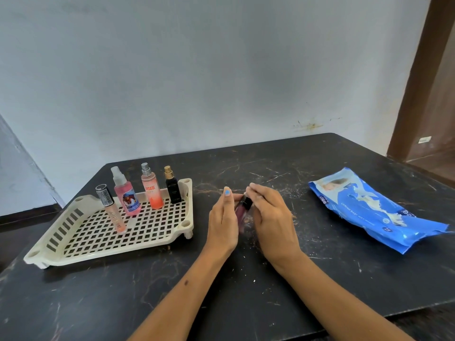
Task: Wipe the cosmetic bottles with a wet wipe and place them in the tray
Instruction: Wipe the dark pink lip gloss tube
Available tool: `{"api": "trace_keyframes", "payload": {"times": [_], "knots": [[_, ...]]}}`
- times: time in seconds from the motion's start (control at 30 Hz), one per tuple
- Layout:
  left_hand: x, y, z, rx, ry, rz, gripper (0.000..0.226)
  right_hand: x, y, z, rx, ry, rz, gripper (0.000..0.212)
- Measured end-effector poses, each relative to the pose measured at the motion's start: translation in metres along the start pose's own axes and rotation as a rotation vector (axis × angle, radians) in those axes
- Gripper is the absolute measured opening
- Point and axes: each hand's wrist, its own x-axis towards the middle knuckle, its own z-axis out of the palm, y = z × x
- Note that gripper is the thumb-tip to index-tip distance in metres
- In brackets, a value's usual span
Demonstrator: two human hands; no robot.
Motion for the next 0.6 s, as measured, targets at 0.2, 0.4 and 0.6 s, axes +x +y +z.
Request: {"api": "trace_keyframes", "payload": {"times": [0.2,0.4,0.6], "knots": [[0.003,-0.001,-0.001,-0.080,0.012,-0.042,0.050,-0.001,-0.001,-0.001,0.038,0.032,-0.071,0.021],[0.001,0.007,-0.005,-0.172,0.015,-0.136,0.040,-0.003,-0.008,-0.001,0.156,-0.048,-0.111,0.016],[-0.004,0.017,-0.007,-0.247,-0.239,-0.151,0.024,0.006,0.002,-0.009,0.254,0.141,0.238,0.024]]}}
